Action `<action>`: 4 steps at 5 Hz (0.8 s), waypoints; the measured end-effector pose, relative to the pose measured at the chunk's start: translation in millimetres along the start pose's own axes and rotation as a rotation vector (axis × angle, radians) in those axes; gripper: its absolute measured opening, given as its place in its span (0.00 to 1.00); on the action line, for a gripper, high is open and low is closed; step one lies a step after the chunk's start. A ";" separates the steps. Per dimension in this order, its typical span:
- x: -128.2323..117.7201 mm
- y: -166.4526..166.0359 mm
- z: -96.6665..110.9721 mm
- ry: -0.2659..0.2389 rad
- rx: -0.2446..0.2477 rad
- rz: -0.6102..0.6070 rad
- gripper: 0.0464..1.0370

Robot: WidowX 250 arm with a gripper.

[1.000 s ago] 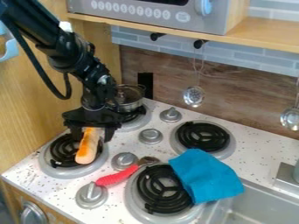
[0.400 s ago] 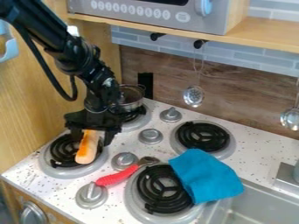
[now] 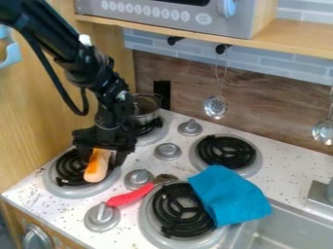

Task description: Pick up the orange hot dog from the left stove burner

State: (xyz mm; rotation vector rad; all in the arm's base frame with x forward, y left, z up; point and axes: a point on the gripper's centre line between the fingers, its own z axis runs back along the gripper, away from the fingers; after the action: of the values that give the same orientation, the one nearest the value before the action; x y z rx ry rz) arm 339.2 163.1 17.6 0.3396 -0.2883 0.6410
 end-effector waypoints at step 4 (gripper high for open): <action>-0.9 17.5 -6.1 0.048 -0.005 -0.014 0.54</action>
State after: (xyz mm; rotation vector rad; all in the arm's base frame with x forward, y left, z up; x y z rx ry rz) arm 328.5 178.1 15.6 0.3209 -0.2414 0.6338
